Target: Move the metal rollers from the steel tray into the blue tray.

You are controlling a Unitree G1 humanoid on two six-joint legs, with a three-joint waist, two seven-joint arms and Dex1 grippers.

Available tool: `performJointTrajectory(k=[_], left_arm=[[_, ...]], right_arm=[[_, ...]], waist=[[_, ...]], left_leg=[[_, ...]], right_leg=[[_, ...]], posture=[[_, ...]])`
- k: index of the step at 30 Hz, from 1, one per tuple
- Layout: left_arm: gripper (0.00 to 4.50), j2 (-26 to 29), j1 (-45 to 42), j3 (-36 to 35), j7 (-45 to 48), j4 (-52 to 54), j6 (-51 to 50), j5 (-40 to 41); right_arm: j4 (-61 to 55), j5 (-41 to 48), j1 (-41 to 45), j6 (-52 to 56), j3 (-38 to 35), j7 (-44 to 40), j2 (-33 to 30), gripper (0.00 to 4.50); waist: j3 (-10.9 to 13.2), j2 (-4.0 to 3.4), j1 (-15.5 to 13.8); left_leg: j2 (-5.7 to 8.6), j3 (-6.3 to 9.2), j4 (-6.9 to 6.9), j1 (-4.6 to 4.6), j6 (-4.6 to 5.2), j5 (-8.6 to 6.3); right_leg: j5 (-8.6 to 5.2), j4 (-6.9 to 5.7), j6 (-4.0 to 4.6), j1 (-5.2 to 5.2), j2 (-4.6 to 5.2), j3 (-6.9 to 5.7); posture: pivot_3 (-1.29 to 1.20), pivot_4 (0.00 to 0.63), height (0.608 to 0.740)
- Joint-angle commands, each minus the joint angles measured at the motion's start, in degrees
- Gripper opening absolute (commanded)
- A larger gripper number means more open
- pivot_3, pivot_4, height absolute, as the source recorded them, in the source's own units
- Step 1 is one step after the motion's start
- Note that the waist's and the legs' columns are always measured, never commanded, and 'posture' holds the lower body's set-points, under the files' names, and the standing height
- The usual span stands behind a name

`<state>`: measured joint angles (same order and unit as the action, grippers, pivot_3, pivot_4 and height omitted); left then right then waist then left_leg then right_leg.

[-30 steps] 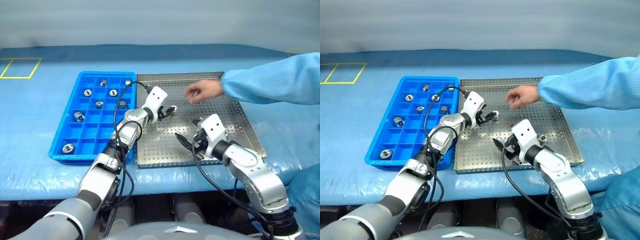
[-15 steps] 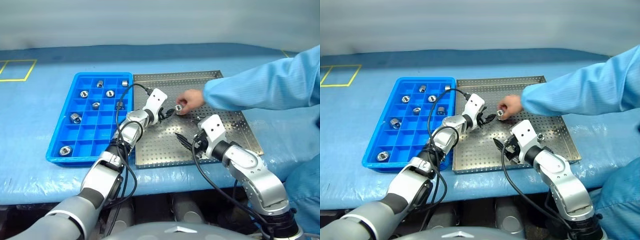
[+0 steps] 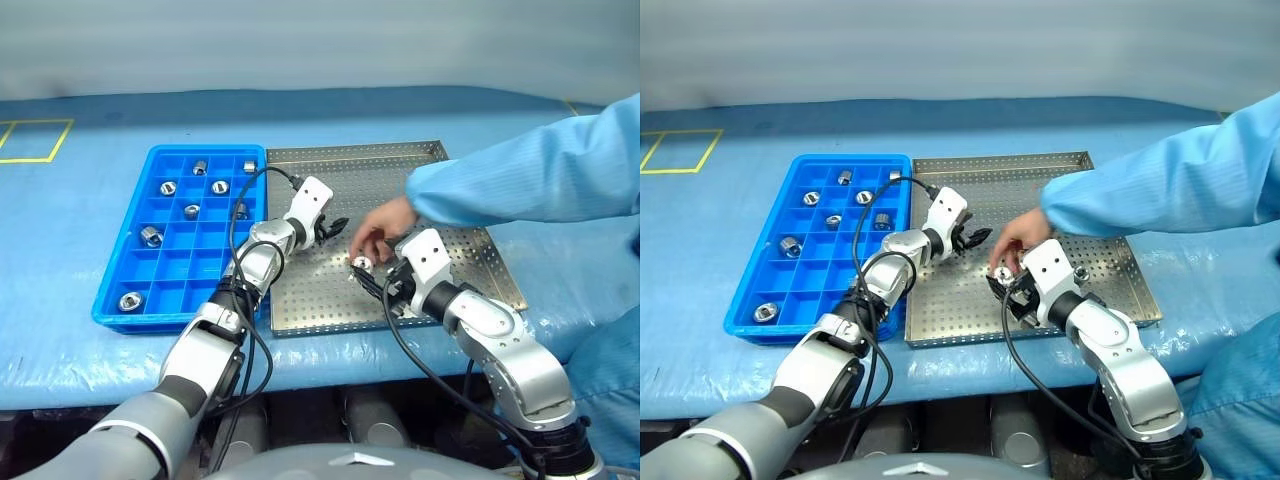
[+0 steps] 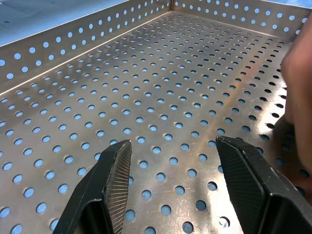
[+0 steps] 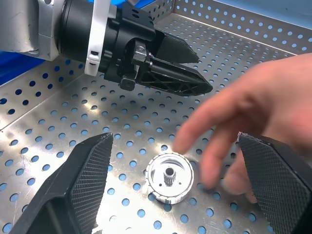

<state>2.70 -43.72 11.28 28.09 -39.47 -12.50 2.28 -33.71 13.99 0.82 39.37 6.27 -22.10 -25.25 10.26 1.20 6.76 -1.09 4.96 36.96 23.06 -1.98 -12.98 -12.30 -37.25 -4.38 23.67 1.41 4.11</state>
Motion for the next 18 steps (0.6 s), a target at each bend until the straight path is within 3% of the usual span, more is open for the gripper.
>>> performJointTrajectory(k=[1,9,18], left_arm=[[2.98,0.1,0.1,-0.2,1.5,2.8,0.3,-0.1],[2.98,6.9,5.5,5.7,22.8,16.5,-6.0,3.6],[2.98,6.3,6.1,8.1,24.6,16.9,-6.2,2.6]], right_arm=[[-0.9,0.0,0.6,-0.2,-0.9,0.0,-0.1,4.33],[-2.8,1.0,-2.2,1.4,-3.3,-1.7,-2.7,4.33],[-6.8,2.1,-6.8,5.0,-6.4,-2.7,-7.0,4.33]], waist=[[0.0,0.00,0.0],[0.0,-0.04,0.1],[0.0,-0.07,0.0]], left_leg=[[0.00,0.00,0.00,0.00,0.00,0.00],[-0.01,0.00,-0.04,0.00,0.00,0.00],[0.00,-0.02,0.10,-0.01,0.01,-0.01]], right_leg=[[0.00,0.00,0.00,0.00,0.00,0.00],[0.00,0.00,0.02,0.01,0.00,0.00],[0.00,0.00,0.02,-0.06,0.00,0.03]], posture=[[-0.15,0.150,0.740],[-0.14,0.150,0.740],[-0.16,0.150,0.740]])
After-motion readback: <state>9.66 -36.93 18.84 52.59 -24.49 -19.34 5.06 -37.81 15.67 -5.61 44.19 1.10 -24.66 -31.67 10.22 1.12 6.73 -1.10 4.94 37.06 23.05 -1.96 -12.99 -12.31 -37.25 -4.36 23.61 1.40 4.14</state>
